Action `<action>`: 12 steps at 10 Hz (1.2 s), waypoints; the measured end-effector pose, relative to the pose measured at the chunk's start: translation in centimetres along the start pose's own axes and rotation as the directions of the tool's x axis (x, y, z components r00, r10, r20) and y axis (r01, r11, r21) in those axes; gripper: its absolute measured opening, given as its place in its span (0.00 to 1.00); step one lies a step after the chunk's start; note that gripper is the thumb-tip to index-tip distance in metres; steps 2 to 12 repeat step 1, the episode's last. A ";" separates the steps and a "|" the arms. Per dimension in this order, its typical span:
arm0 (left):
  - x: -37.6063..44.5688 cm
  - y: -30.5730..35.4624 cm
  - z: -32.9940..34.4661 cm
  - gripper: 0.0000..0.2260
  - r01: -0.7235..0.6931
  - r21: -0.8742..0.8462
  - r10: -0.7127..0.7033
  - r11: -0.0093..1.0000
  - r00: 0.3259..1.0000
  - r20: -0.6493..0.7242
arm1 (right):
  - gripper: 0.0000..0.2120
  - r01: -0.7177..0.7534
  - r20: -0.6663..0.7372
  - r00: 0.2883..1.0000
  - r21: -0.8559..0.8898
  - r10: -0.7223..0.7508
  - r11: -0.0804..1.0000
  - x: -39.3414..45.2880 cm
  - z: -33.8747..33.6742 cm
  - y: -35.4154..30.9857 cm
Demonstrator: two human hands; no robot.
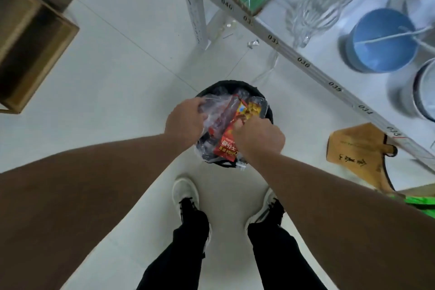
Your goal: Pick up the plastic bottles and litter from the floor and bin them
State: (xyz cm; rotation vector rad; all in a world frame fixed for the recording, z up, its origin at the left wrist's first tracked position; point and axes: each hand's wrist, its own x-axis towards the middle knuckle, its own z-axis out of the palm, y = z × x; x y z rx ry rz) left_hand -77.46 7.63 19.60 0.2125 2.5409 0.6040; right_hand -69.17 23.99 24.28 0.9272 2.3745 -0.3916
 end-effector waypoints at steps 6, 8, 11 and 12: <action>-2.2 0.0 -2.2 0.14 -0.002 0.027 0.004 1.000 0.996 -0.089 | 0.21 -0.041 0.053 0.998 0.029 0.040 0.999 -2.1 -2.1 0.9; -2.2 0.0 -2.2 0.14 -0.002 0.027 0.004 1.000 0.996 -0.089 | 0.21 -0.041 0.053 0.998 0.029 0.040 0.999 -2.1 -2.1 0.9; -2.2 0.0 -2.2 0.14 -0.002 0.027 0.004 1.000 0.996 -0.089 | 0.21 -0.041 0.053 0.998 0.029 0.040 0.999 -2.1 -2.1 0.9; -2.2 0.0 -2.2 0.14 -0.002 0.027 0.004 1.000 0.996 -0.089 | 0.21 -0.041 0.053 0.998 0.029 0.040 0.999 -2.1 -2.1 0.9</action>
